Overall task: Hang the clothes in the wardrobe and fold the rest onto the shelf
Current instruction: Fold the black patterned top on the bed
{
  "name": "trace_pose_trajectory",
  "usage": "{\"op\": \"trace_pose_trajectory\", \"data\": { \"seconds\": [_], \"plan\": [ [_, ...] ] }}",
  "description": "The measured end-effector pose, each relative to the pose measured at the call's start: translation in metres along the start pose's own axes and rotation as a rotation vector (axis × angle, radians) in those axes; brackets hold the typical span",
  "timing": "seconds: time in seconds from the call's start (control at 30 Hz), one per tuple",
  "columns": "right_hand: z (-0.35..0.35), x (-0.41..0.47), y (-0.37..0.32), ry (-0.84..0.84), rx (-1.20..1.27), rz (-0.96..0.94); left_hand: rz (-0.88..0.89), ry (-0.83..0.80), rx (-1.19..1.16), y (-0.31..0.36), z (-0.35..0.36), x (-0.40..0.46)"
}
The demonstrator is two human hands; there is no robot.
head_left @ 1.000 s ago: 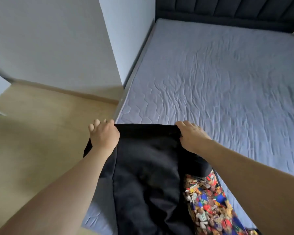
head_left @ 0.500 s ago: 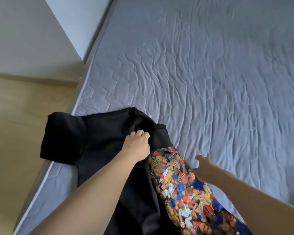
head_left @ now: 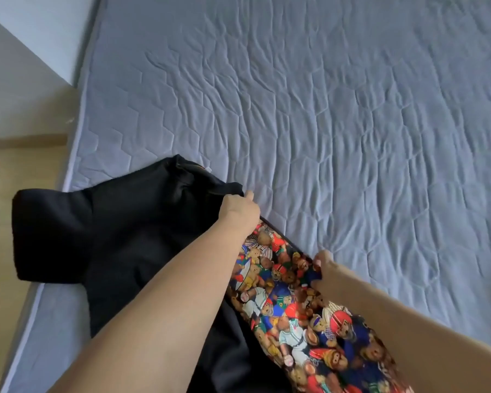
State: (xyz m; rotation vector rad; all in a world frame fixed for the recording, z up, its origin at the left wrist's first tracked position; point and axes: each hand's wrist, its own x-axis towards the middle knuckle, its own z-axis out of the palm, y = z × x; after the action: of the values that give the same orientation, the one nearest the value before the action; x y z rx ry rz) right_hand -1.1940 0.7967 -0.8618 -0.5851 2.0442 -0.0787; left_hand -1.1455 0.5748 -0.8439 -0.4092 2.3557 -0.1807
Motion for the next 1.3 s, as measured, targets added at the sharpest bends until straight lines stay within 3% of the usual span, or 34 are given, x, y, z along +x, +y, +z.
{"op": "trace_pose_trajectory", "data": {
  "seconds": [0.13,0.3,0.37,0.43,0.6,0.77,0.87,1.0,1.07,1.23,1.3],
  "plan": [
    [-0.048,-0.014,-0.003,0.145,-0.134,-0.028,-0.092,0.176,-0.305,-0.008,-0.016,-0.015],
    [-0.150,-0.028,-0.005,0.573,-0.216,-0.134,-0.257,0.528,-0.728,-0.024,-0.078,-0.010],
    [-0.185,-0.014,0.000,0.745,-0.228,-0.169,-0.267,0.578,-0.875,-0.026,-0.099,0.000],
    [-0.204,-0.002,0.009,0.809,-0.237,-0.162,-0.252,0.533,-0.898,-0.018,-0.103,0.007],
    [-0.159,-0.010,0.076,0.488,0.071,0.148,-0.067,0.195,-0.645,0.047,-0.066,-0.010],
    [-0.095,-0.016,0.160,0.392,0.724,0.746,0.202,0.141,-0.435,0.130,-0.049,-0.022],
    [-0.058,-0.001,0.220,0.269,1.027,0.775,0.273,0.200,-0.315,0.175,-0.056,-0.013],
    [-0.071,-0.027,0.210,0.108,1.115,0.731,0.135,0.163,-0.364,0.209,-0.063,-0.001],
    [-0.092,-0.026,0.214,0.189,1.197,0.650,0.075,0.184,-0.398,0.214,-0.071,0.001],
    [-0.203,-0.029,0.245,0.900,1.195,0.587,0.078,0.320,-0.445,0.220,-0.121,-0.004],
    [-0.262,-0.042,0.249,1.059,1.163,0.477,0.102,0.414,-0.491,0.228,-0.148,-0.005]
  ]
}}
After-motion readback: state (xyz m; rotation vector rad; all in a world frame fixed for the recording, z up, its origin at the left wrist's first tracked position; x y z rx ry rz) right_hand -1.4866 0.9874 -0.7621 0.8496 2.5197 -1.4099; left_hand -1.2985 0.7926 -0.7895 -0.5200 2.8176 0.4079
